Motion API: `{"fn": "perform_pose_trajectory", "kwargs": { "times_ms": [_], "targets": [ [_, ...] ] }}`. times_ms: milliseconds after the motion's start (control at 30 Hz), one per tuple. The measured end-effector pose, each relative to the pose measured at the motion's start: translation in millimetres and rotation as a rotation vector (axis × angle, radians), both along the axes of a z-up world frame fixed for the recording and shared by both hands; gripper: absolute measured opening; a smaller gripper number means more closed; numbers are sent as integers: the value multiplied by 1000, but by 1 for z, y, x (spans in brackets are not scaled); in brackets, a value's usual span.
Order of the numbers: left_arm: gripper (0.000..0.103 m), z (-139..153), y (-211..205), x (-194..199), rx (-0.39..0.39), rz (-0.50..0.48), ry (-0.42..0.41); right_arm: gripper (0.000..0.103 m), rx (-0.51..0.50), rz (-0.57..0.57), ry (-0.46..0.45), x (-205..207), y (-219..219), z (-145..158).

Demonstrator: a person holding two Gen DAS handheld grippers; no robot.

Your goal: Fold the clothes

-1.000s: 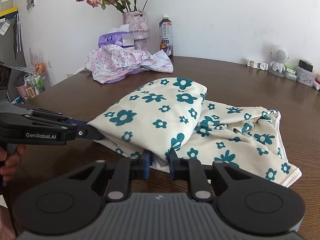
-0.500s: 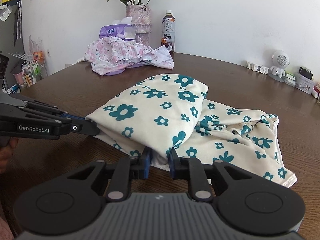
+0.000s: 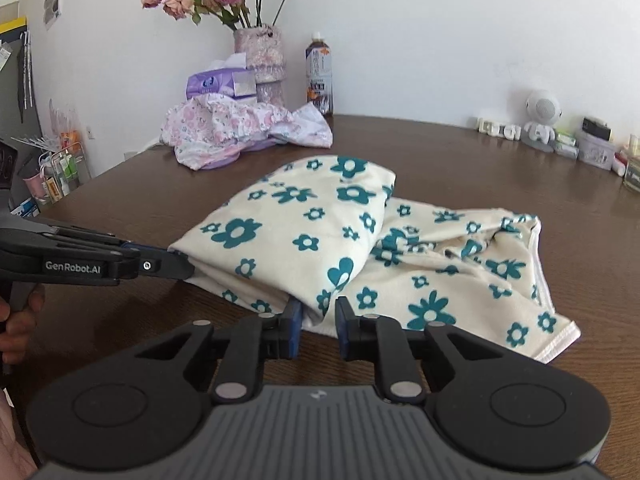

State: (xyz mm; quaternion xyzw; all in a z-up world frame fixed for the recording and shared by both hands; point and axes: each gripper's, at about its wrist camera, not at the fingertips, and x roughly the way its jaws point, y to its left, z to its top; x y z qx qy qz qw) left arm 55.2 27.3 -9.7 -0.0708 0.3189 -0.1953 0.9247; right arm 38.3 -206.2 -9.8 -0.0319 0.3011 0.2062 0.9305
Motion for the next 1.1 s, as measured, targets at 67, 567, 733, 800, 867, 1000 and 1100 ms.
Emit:
{"fn": "perform_pose_trajectory", "kwargs": {
  "times_ms": [67,567,733,800,867,1000,1100],
  "targets": [
    [4,0,0,0,0,2,1,11,-6,1,-3,0,2,-2],
    [42,36,4,18,-59,25,-19,39,235,-88,65,31,-29,28],
    [39,26,-3,35,-73,41,55,36,222,-126,137,48,-19,15],
    [31,22,-4,36,-87,47,70,28,261,-139,164,49,-22,12],
    [22,21,-3,35,-99,72,70,19,277,-158,178,49,-23,11],
    [14,18,1,36,-133,101,83,14,273,-163,181,49,-23,12],
    [17,21,4,38,-147,116,80,21,260,-153,179,50,-23,14]
  ]
}}
